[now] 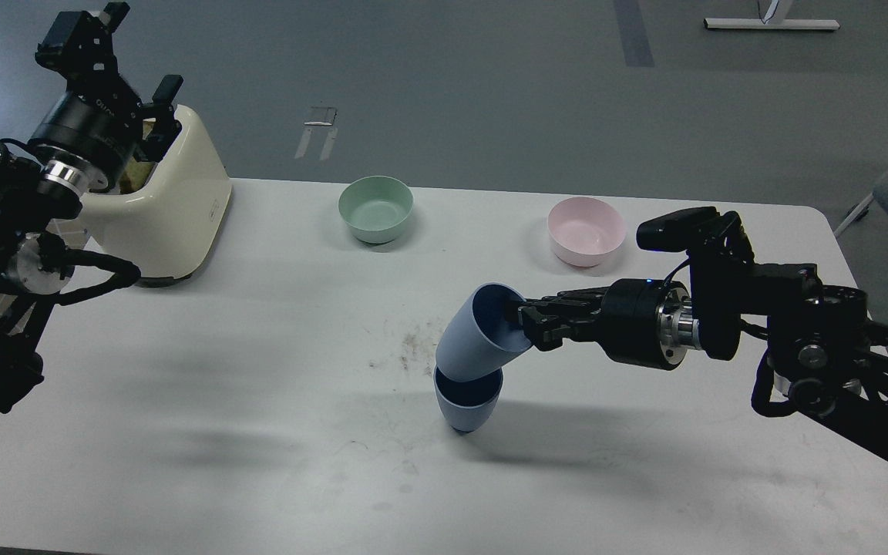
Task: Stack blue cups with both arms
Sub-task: 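Lower the held cup into the center blue cup with the right hand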
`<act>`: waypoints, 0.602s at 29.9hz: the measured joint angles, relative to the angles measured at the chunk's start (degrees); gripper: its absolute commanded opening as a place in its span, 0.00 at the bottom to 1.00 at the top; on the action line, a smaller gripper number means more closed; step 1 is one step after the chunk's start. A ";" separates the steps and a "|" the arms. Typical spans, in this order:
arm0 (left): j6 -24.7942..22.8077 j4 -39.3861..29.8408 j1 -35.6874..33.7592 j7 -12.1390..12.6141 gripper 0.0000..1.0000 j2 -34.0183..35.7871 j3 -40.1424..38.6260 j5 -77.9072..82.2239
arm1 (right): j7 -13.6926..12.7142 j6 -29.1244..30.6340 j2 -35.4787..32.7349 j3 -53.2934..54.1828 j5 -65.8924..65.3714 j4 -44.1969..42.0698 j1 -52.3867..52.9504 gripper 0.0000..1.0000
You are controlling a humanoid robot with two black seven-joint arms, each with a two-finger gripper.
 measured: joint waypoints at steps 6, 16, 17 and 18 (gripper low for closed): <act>0.00 0.16 0.01 -0.03 0.97 -0.05 0.00 -0.04 | -0.14 0.00 0.08 -0.11 0.00 0.00 0.01 0.06; 0.00 0.18 0.10 -0.04 0.97 0.03 -0.09 -0.08 | -0.68 0.00 -0.06 -0.95 0.00 0.00 0.02 0.07; 0.00 0.18 0.11 -0.04 0.97 0.03 -0.09 -0.08 | -0.69 0.00 -0.14 -1.25 0.00 0.00 0.02 0.07; 0.00 0.18 0.14 -0.04 0.97 0.03 -0.09 -0.08 | -0.69 0.00 -0.27 -1.45 0.00 0.00 0.02 0.07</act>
